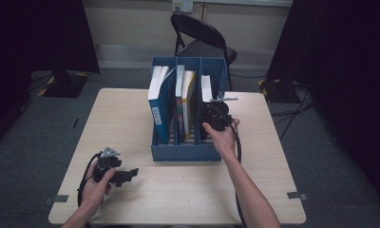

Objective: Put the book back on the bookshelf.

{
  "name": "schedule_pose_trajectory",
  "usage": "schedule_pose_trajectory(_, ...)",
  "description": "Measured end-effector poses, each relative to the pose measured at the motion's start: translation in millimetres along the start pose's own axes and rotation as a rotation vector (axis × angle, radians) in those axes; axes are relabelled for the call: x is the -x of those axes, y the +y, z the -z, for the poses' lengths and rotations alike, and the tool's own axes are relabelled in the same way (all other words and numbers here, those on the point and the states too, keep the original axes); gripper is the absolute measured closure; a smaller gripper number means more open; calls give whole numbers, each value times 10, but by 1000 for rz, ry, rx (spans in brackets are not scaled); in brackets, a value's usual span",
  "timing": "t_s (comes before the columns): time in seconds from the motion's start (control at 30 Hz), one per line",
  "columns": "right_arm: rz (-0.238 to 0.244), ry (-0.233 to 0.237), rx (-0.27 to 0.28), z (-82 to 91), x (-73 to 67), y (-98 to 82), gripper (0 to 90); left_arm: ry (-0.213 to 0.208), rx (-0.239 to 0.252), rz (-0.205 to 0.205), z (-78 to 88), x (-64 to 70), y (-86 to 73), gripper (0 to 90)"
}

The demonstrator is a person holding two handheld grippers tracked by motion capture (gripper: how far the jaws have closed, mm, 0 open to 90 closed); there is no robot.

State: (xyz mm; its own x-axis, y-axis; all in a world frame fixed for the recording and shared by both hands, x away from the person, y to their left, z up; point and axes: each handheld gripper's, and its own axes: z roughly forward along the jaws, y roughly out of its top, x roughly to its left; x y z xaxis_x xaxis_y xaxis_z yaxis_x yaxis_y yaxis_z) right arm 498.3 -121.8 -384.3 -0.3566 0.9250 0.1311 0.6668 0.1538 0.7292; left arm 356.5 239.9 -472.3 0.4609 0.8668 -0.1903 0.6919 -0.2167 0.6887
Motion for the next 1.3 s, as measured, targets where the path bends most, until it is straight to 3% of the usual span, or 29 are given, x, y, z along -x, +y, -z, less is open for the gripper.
schedule_pose_trajectory(0.1,5,22,2,6,37,-5,469,-1,7,0,17,-10,-4,175)
schedule_pose_trajectory(0.17,-6,55,20,16,72,-36,369,3,9,3,33,-11,-11,174)
schedule_pose_trajectory(0.27,16,59,20,37,55,-77,351,13,12,2,40,-19,-19,174)
schedule_pose_trajectory(0.67,56,107,71,391,174,-164,195,14,40,-13,113,-52,-34,161)
schedule_pose_trajectory(1.07,77,155,152,891,327,-409,165,14,46,-13,119,-42,-33,159)
schedule_pose_trajectory(1.17,74,127,156,987,393,-501,162,14,45,-12,129,-45,-27,159)
schedule_pose_trajectory(1.3,70,122,170,1093,477,-625,157,12,57,-18,153,-45,-25,159)
